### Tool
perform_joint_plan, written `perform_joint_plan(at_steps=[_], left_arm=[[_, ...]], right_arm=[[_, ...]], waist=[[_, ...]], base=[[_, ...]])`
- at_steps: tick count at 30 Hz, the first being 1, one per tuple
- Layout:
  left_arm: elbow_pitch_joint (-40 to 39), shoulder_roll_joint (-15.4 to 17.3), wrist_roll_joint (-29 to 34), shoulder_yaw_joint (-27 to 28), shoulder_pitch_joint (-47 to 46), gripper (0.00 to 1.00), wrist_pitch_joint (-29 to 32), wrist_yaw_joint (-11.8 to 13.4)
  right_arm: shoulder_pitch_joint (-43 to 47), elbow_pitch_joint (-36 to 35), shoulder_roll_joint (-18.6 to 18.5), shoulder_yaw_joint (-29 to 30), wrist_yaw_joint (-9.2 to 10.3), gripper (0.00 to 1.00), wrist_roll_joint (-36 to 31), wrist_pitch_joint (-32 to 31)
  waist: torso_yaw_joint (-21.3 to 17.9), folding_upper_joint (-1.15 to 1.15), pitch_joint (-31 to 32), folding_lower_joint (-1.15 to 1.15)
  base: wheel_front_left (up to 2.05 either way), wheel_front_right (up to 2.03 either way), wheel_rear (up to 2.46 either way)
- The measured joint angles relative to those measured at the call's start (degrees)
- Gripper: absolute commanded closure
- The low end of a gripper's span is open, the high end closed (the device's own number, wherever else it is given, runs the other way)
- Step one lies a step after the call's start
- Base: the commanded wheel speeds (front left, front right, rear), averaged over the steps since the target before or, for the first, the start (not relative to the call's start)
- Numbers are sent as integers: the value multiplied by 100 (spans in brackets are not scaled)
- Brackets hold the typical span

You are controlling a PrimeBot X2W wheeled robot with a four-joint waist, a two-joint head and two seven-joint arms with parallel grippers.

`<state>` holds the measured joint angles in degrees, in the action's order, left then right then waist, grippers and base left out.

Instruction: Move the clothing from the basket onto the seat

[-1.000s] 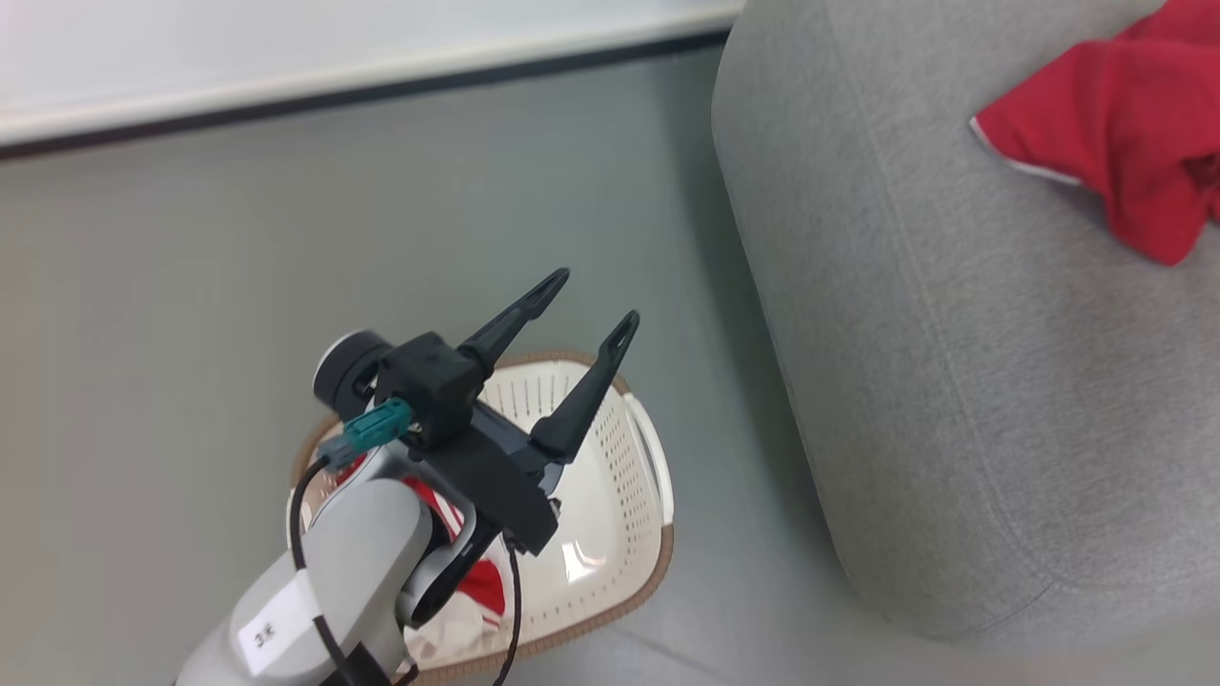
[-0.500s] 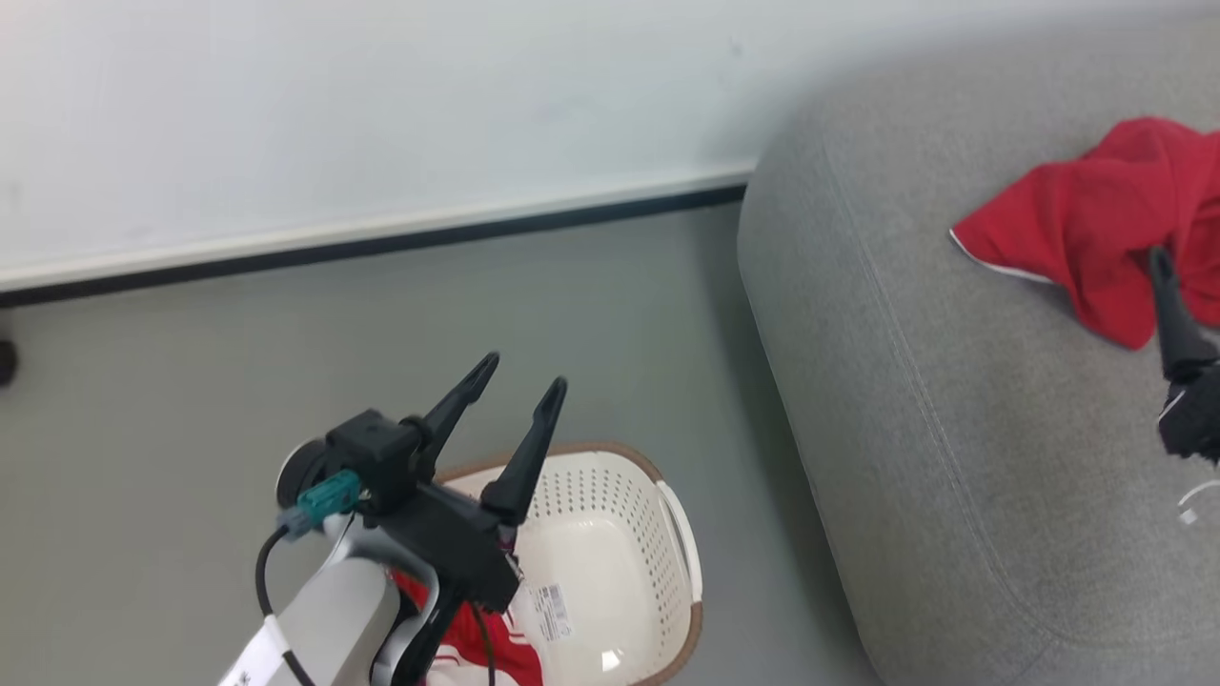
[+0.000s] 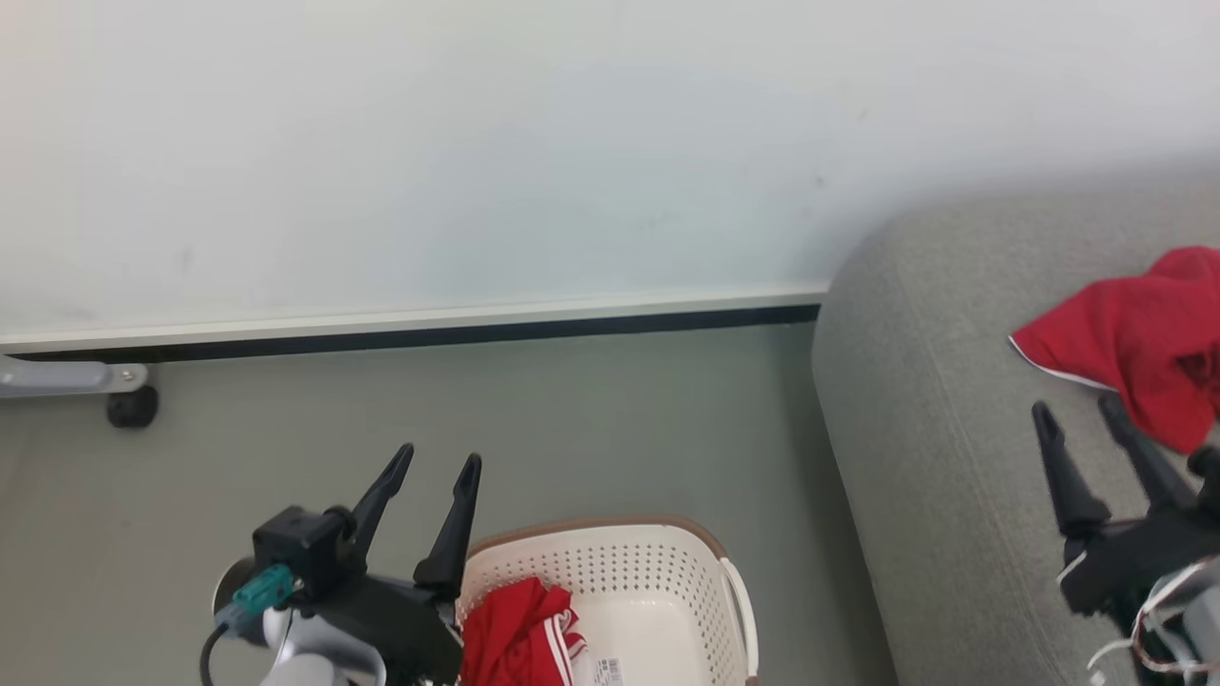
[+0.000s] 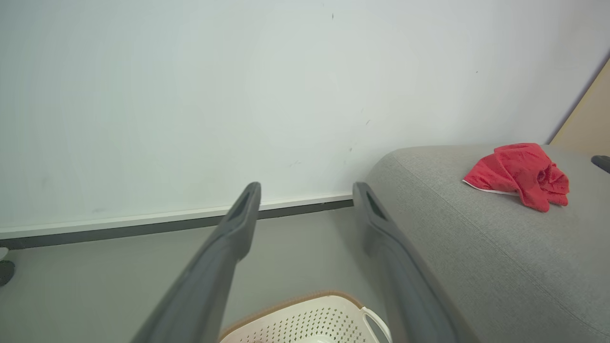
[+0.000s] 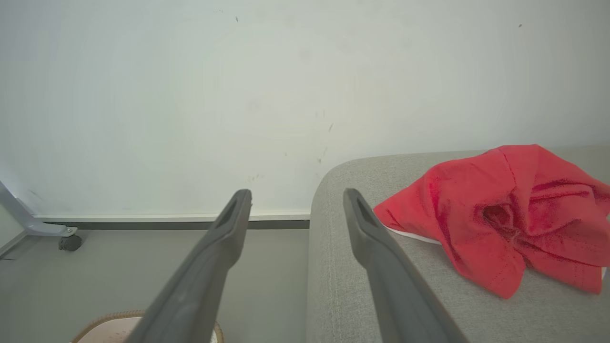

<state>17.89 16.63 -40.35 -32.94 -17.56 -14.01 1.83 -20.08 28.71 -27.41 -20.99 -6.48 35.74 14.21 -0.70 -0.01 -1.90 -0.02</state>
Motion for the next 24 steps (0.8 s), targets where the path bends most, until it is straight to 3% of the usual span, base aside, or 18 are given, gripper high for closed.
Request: perform_joint_plan(at_steps=[12, 19, 24], left_arm=[[-359, 164, -89, 356, 655, 0, -29, 303], [-532, 207, 92, 626, 1010, 0, -29, 421], [-653, 207, 199, 794, 1104, 0, -29, 431]], right_arm=[[1348, -1395, 403, 238, 679, 0, -92, 7], [1698, -1949, 482, 407, 950, 0, -354, 8], [1802, -2272, 483, 513, 1033, 0, -449, 8]], waist=[[500, 0, 318, 2], [539, 0, 332, 1], [531, 1, 303, 1]], base=[[0, 0, 0], [0, 0, 0], [0, 0, 0]])
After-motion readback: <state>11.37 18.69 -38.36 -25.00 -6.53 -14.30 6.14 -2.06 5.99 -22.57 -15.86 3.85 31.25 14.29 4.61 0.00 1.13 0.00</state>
